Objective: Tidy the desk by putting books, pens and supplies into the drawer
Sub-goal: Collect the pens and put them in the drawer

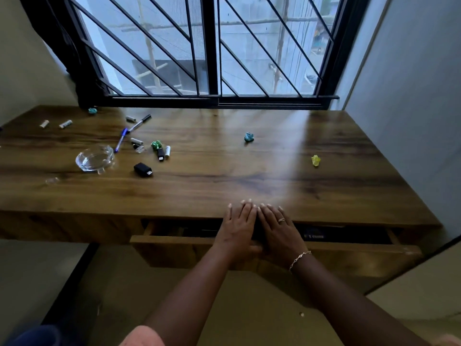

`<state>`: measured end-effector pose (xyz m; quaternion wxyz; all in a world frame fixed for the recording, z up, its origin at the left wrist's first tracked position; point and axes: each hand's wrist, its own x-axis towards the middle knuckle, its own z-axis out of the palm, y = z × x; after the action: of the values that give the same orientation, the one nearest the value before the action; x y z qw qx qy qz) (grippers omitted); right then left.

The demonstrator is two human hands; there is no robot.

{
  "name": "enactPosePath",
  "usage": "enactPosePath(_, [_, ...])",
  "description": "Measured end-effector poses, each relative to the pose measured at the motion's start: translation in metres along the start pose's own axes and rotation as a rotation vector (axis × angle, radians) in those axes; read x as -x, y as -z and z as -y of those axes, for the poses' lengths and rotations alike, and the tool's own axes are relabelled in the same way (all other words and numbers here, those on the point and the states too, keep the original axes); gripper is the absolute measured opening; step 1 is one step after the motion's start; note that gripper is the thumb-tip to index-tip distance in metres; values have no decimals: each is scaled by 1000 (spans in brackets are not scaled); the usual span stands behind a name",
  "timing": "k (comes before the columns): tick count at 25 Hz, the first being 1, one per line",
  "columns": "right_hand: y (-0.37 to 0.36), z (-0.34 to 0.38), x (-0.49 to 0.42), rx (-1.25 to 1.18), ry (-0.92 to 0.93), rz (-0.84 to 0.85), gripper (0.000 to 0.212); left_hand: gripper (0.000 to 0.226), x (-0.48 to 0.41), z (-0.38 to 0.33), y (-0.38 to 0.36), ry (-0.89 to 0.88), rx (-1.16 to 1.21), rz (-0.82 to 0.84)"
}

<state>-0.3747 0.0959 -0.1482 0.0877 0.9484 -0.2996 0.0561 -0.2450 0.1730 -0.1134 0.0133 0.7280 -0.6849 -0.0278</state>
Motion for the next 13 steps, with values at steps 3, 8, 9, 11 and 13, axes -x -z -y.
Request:
enactPosePath(3, [-1,2,-13,8,-2,-90,87,89,-13,15,12,-69,10,12])
enactPosePath(8, [-4,8,-29,58,-32,-197,57,66,-23,18,1,-57,-28,-139])
enactPosePath(9, [-5,8,-30,66,-32,-207,51,65,-25,18,-2,-53,-38,-157])
enactPosePath(11, [-8,6,-33,77,-33,-215,44,68,-31,19,-6,-85,-84,-177])
enactPosePath(13, [-10,4,-35,85,-33,-198,37,69,-33,23,-10,-110,-73,-185])
